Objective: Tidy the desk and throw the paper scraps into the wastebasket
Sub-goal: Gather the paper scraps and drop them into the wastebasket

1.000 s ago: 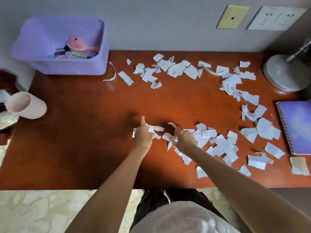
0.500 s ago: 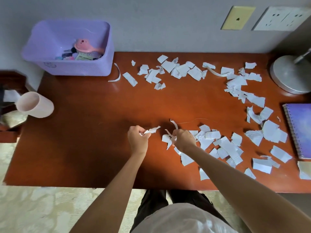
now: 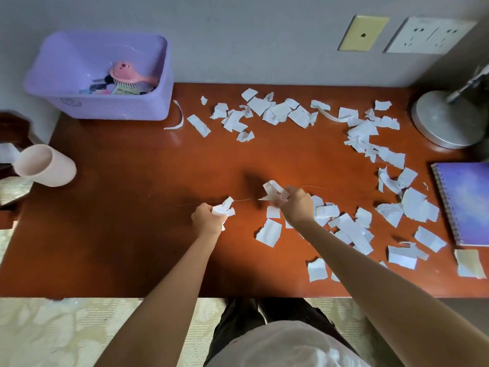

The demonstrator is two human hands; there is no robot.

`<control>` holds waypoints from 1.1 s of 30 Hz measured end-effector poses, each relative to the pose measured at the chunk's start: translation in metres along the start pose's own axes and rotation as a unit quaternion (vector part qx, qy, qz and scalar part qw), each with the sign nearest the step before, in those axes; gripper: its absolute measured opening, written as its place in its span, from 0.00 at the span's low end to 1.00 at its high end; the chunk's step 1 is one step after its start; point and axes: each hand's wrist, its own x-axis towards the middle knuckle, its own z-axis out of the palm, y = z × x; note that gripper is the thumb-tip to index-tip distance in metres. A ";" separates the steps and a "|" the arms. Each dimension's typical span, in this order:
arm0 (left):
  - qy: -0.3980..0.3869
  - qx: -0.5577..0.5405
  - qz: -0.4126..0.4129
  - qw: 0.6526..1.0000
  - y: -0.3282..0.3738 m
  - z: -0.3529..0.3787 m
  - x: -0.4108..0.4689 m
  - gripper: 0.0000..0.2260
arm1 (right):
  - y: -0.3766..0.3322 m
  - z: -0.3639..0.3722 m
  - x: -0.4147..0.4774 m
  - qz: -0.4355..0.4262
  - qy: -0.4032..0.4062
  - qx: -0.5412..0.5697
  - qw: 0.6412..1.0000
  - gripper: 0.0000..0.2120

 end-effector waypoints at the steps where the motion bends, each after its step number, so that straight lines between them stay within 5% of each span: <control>1: -0.002 0.002 0.005 1.000 0.000 0.001 0.000 0.14 | 0.002 -0.003 0.001 0.007 0.004 0.020 1.000 0.11; 10: -0.046 -0.016 0.124 0.991 0.016 0.015 -0.023 0.13 | 0.028 -0.020 0.006 0.036 0.012 0.064 0.997 0.16; 16: -0.159 0.105 0.178 0.965 0.036 0.036 -0.045 0.12 | 0.045 -0.036 -0.002 0.043 0.040 0.072 0.996 0.16; 23: -0.187 0.195 0.114 0.956 0.039 0.061 -0.057 0.33 | 0.062 -0.043 -0.010 0.060 0.032 0.070 0.995 0.16; 28: -0.106 0.221 0.103 0.964 0.030 0.075 -0.066 0.20 | 0.070 -0.045 -0.011 0.054 0.021 0.060 0.997 0.16; 33: -0.114 0.130 0.071 0.982 0.037 0.066 -0.066 0.13 | 0.066 -0.048 -0.009 0.041 0.015 0.085 0.995 0.17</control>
